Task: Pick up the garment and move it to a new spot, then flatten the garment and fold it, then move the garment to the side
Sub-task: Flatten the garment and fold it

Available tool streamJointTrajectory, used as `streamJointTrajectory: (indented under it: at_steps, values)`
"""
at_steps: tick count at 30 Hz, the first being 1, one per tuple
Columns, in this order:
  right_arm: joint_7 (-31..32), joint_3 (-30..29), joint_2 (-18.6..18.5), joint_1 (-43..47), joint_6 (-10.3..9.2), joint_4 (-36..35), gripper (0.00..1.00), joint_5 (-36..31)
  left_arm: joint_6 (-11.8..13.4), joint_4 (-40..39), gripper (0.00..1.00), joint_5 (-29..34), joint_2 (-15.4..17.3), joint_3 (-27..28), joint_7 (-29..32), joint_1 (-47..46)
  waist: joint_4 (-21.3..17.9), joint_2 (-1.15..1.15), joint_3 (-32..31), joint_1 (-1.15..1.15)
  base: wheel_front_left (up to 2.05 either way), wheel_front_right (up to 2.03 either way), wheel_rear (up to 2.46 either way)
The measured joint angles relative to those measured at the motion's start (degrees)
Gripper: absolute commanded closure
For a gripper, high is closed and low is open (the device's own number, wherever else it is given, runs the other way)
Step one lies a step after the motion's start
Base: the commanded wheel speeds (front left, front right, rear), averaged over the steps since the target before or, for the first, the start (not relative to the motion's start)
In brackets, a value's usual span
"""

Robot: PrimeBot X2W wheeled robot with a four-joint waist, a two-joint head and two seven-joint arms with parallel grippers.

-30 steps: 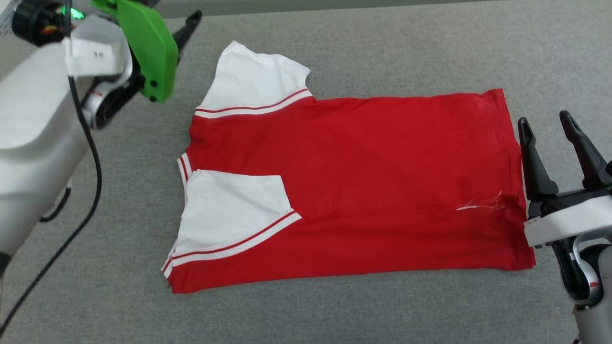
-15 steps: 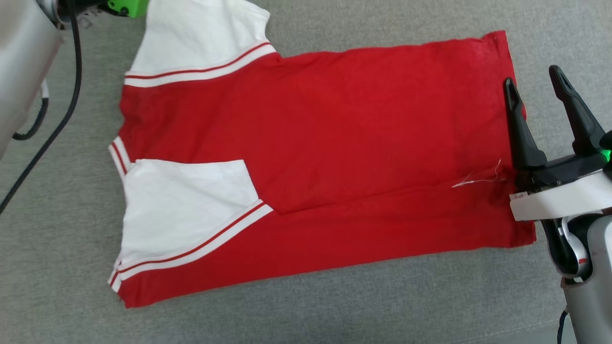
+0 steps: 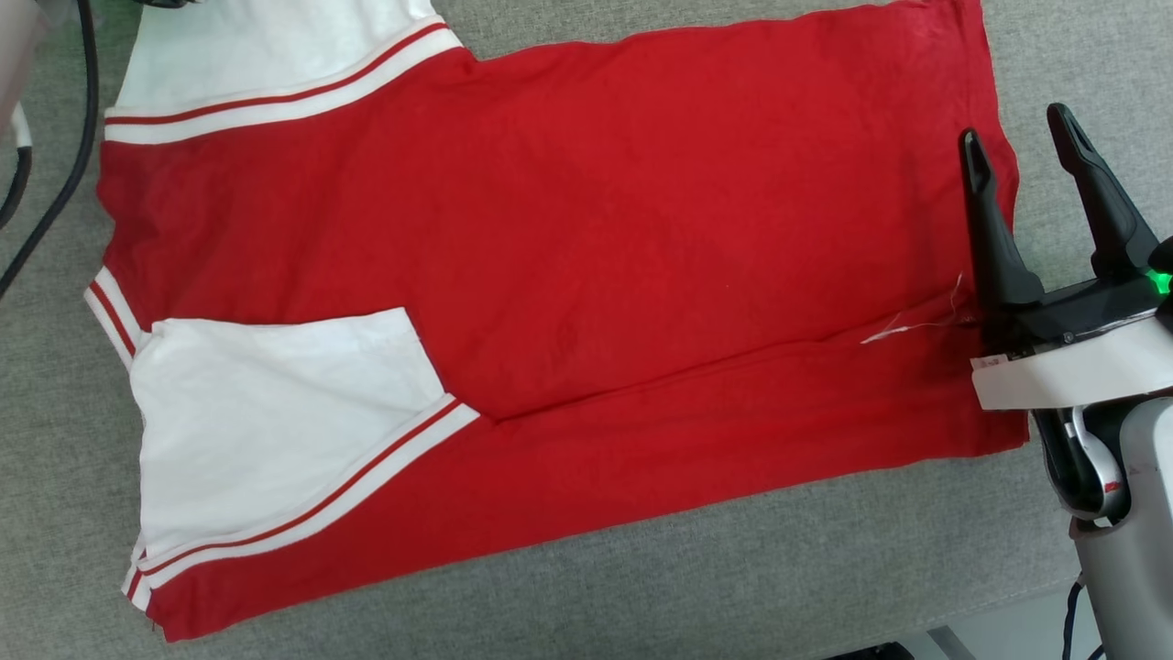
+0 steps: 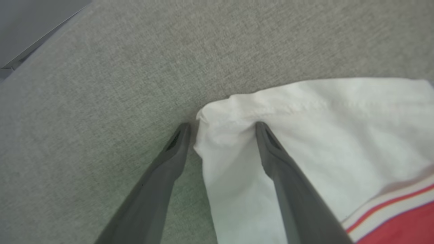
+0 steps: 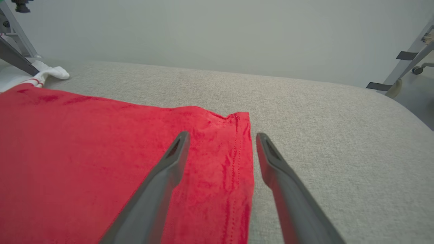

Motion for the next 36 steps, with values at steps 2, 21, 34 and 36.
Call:
streamJointTrajectory:
  at_steps: [2,21,34,36]
  values:
    - [-0.1,-0.2,-0.3,-0.4,0.00,0.2,0.00,0.4,-0.1,-0.5,1.00,-0.3,0.4,0.0,-0.1,0.0,0.0,0.00,0.2,0.00,0.00,0.00,0.00]
    - [18.1,-1.6,-15.8,-11.8,0.00,2.0,0.00,5.8,-0.3,-9.8,1.00,0.0,-0.6,-4.3,-17.0,8.4,5.0,0.00,-8.5,0.01,0.00,0.00,0.00]
    - [56.1,14.5,-28.6,-27.3,0.00,14.0,0.00,26.8,-0.3,-18.7,1.00,0.7,-0.5,-6.1,-26.0,9.3,11.9,0.00,-10.0,0.00,0.00,0.00,0.00]
    - [58.5,15.6,-28.5,-28.6,0.00,15.8,0.00,27.4,-0.3,-19.3,1.00,1.1,-0.7,-6.1,-26.7,9.3,12.4,0.00,-9.4,0.00,0.00,0.00,0.00]
